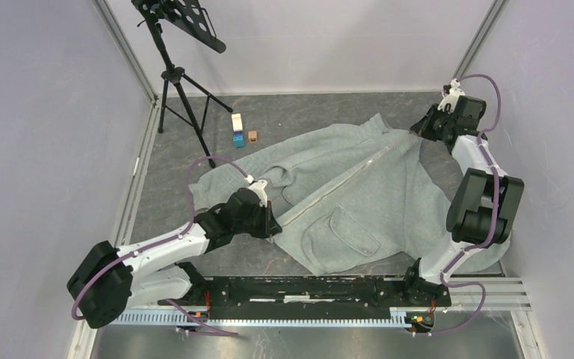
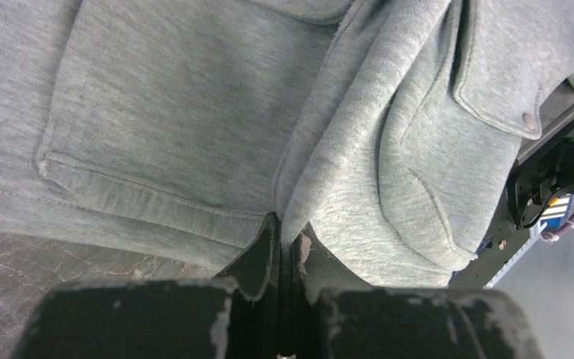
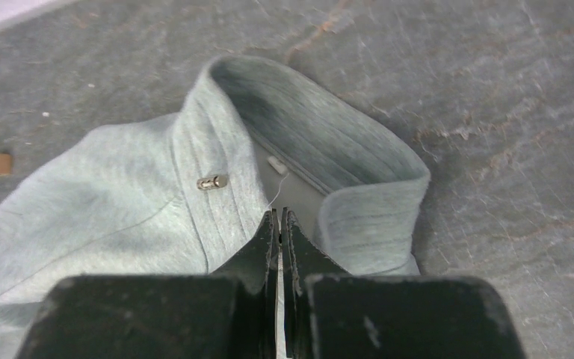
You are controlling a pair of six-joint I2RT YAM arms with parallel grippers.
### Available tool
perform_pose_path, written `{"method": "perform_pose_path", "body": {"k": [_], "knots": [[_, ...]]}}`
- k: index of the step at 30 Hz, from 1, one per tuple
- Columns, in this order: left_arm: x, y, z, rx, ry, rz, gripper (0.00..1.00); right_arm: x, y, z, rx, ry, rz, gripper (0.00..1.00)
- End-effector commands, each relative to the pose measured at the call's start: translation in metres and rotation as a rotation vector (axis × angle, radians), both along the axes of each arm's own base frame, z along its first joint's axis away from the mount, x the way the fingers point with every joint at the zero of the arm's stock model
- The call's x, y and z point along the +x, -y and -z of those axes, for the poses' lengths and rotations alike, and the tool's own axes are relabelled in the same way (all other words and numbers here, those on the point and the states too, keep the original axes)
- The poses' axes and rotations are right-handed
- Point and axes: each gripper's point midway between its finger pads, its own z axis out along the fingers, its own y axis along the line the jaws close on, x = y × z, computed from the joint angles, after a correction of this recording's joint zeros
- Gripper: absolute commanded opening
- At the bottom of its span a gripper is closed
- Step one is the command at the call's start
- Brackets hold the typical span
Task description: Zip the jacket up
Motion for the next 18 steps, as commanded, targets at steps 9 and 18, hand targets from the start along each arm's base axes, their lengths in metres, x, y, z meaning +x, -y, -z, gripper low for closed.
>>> {"method": "perform_pose_path", "body": {"k": [9, 18], "knots": [[-0.019, 0.0, 0.026, 0.048, -0.14, 0.051, 0.02, 0.029, 0.056, -0.074, -0.169, 0.161, 0.157, 0.28], [0.006, 0.037, -0.006, -0.002, -0.126, 0.104, 0.35, -0.054, 0.014, -0.077, -0.494, -0.011, 0.186, 0.98]]}}
